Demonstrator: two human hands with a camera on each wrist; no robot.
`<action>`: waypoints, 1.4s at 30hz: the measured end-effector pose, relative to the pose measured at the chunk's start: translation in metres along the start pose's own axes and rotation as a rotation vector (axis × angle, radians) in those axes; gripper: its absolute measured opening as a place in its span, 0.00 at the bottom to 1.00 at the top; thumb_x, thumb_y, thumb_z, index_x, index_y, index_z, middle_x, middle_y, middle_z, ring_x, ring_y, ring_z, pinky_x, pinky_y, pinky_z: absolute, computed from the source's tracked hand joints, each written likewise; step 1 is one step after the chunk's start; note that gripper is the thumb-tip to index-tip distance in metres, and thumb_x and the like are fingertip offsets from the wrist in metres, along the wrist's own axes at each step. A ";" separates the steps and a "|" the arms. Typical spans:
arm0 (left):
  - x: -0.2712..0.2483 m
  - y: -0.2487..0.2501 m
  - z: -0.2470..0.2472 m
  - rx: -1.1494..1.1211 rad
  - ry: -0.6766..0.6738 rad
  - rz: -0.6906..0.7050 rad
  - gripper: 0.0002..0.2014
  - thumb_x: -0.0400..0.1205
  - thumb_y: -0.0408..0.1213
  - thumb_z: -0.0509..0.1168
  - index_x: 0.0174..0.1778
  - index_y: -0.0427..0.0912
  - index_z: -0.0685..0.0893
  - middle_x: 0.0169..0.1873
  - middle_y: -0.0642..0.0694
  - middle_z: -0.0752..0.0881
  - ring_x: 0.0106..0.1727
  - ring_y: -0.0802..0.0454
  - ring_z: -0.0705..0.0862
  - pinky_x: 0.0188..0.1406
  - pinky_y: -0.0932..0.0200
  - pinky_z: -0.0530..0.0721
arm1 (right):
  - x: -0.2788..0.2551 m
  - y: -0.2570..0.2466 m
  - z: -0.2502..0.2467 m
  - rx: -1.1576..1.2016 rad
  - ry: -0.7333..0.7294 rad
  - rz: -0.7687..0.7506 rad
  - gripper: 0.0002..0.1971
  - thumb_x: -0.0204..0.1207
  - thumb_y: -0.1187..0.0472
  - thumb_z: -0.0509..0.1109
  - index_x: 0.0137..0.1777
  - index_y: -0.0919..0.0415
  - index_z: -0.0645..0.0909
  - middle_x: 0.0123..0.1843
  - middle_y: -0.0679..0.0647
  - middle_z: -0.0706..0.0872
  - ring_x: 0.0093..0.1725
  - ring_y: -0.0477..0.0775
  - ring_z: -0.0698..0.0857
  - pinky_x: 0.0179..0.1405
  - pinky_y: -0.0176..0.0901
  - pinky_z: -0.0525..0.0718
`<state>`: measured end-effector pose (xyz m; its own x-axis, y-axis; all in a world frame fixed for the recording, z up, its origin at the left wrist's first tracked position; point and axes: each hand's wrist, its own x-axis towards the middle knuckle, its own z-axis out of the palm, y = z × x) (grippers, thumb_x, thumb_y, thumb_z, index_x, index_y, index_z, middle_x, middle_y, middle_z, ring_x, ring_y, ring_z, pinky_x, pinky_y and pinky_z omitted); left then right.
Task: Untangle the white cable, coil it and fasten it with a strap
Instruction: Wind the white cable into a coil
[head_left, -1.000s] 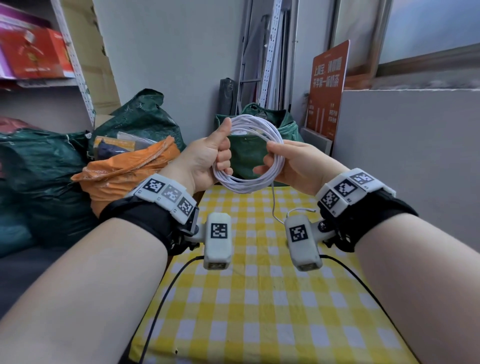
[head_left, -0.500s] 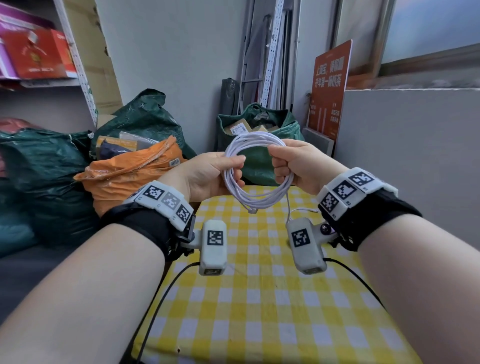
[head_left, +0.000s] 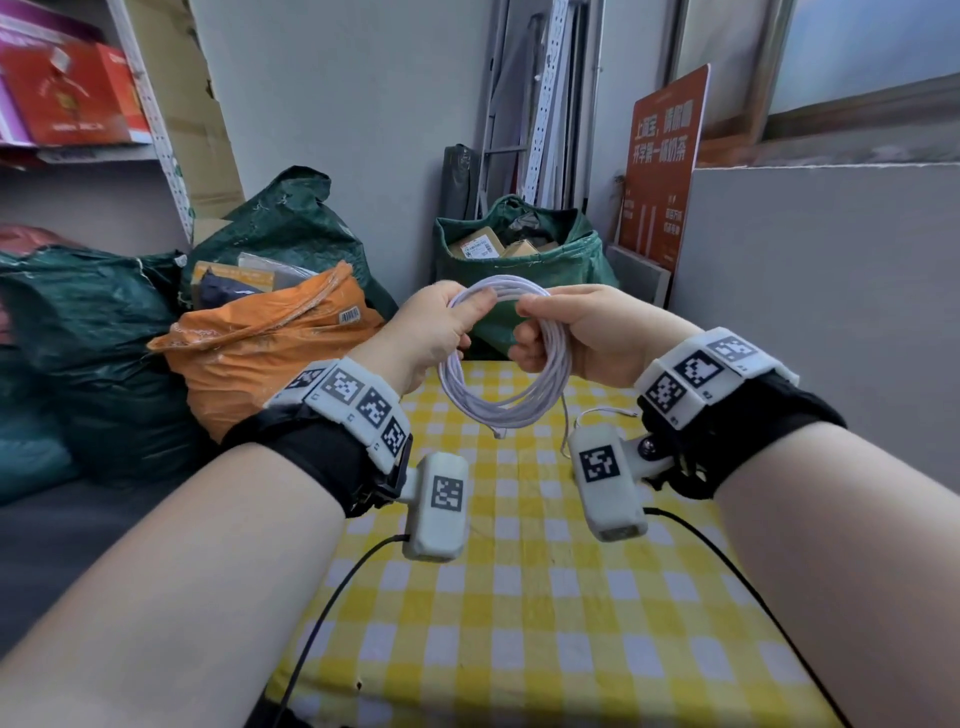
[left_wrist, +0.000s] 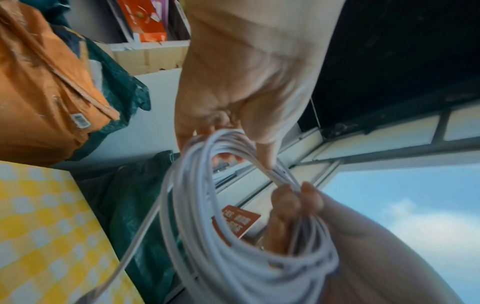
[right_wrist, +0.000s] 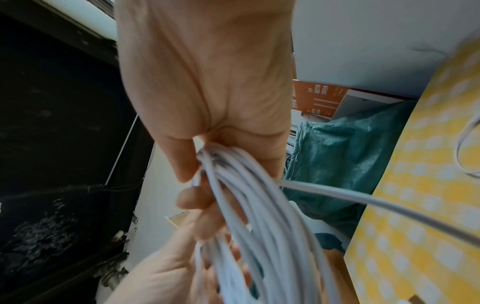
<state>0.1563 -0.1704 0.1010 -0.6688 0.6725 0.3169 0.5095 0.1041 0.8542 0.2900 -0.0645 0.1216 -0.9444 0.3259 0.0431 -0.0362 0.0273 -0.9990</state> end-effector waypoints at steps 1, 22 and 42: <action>0.001 -0.002 0.001 0.121 0.086 0.027 0.12 0.81 0.50 0.66 0.48 0.44 0.76 0.44 0.47 0.77 0.43 0.52 0.77 0.47 0.56 0.75 | 0.000 0.001 0.002 0.020 0.019 0.015 0.09 0.85 0.63 0.58 0.45 0.63 0.76 0.30 0.56 0.82 0.37 0.58 0.86 0.46 0.51 0.87; -0.020 0.009 0.031 -0.046 -0.255 0.094 0.06 0.86 0.38 0.59 0.56 0.43 0.78 0.46 0.49 0.84 0.49 0.53 0.84 0.50 0.58 0.81 | 0.018 0.006 0.004 0.230 0.173 0.026 0.14 0.85 0.57 0.59 0.55 0.71 0.73 0.42 0.62 0.78 0.38 0.59 0.81 0.42 0.49 0.80; -0.008 -0.011 0.020 -0.825 -0.131 -0.104 0.10 0.88 0.31 0.50 0.47 0.36 0.75 0.20 0.50 0.72 0.24 0.54 0.72 0.40 0.57 0.75 | 0.015 0.035 -0.020 -0.768 0.000 0.396 0.04 0.82 0.57 0.63 0.50 0.52 0.80 0.49 0.51 0.86 0.48 0.54 0.85 0.56 0.51 0.82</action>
<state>0.1672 -0.1626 0.0809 -0.5965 0.7738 0.2133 -0.1441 -0.3646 0.9199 0.2806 -0.0400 0.0881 -0.8406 0.4467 -0.3064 0.5269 0.5427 -0.6541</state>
